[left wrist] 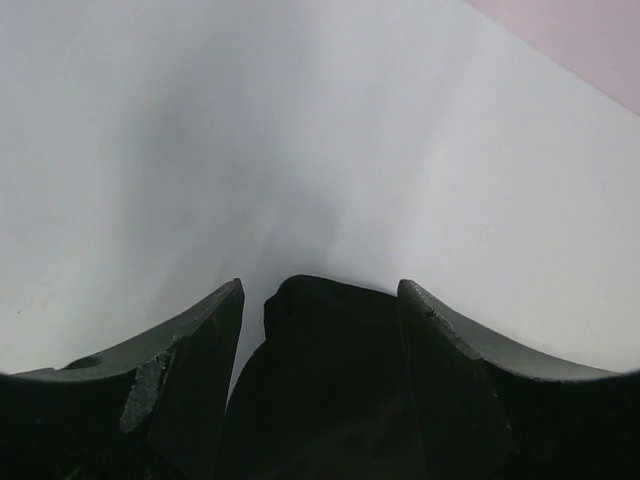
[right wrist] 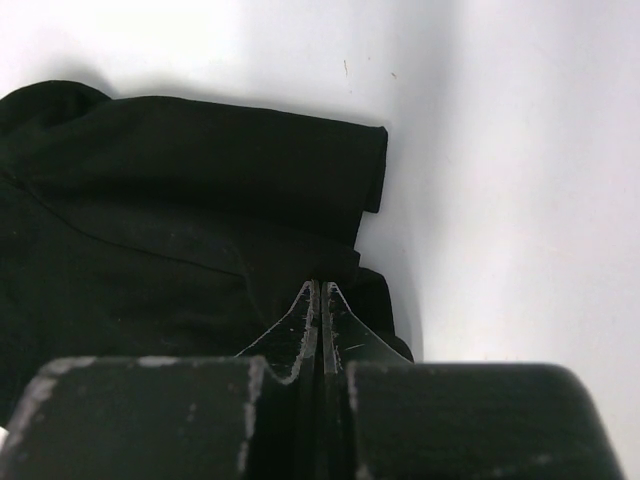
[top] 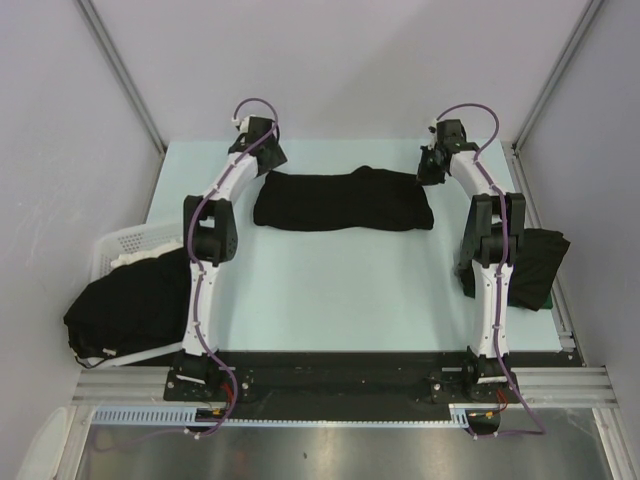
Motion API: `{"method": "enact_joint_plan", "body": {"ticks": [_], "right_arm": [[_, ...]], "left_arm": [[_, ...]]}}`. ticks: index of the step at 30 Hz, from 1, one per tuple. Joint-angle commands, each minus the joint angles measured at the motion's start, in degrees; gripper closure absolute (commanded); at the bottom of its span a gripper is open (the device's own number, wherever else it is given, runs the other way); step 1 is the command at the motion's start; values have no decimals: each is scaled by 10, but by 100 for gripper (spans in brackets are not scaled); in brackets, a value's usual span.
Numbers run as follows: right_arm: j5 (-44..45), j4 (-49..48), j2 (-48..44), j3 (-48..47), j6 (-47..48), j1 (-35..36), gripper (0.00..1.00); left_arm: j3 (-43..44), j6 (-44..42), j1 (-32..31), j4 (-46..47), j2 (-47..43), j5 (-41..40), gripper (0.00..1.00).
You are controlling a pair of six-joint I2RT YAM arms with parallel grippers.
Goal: Fold and stack the t-shirts
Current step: Flatten out the tshirt
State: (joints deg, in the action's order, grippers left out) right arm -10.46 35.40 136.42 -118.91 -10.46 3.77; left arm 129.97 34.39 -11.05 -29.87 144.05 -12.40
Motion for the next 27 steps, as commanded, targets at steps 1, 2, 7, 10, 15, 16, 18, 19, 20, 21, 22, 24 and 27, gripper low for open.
{"method": "enact_joint_plan", "body": {"ticks": [1, 2, 7, 10, 15, 16, 18, 19, 20, 21, 22, 24, 27], "right_arm": [[-11, -1, -33, -5, 4, 1, 100], [-13, 0, -33, -6, 5, 0, 100], [-15, 0, -30, -10, 4, -1, 100], [-18, -1, -27, -11, 2, 0, 100], [-25, -2, -24, -12, -2, 2, 100], [-26, -3, -23, -13, -2, 0, 100], [-26, -6, -23, -14, -4, 0, 100], [-26, -7, -21, -17, -4, 2, 100], [-25, -8, -21, -19, -4, 2, 100], [-25, -9, -21, -21, -4, 2, 100], [-25, -12, -18, -31, -4, 3, 100], [-19, -13, -11, -49, -7, 4, 100], [-19, -26, -3, -94, -18, 4, 100]], "left_arm": [[22, 23, 7, -20, 17, -1, 32], [22, 25, 7, -21, 17, 2, 33], [20, 30, 8, -21, 20, 13, 38], [20, 30, 7, -14, 22, 18, 49], [20, 28, 8, -20, 18, 4, 86], [20, 28, 7, -25, 15, -3, 89], [19, 26, 7, -29, 11, -10, 94], [18, 24, 7, -34, 8, -16, 95], [17, 19, 7, -34, 1, -18, 95], [17, 15, 7, -38, -3, -21, 95], [17, 9, 7, -40, -7, -26, 95], [17, -5, 7, -43, -23, -32, 95], [21, -31, 8, -46, -52, -41, 95]]}}
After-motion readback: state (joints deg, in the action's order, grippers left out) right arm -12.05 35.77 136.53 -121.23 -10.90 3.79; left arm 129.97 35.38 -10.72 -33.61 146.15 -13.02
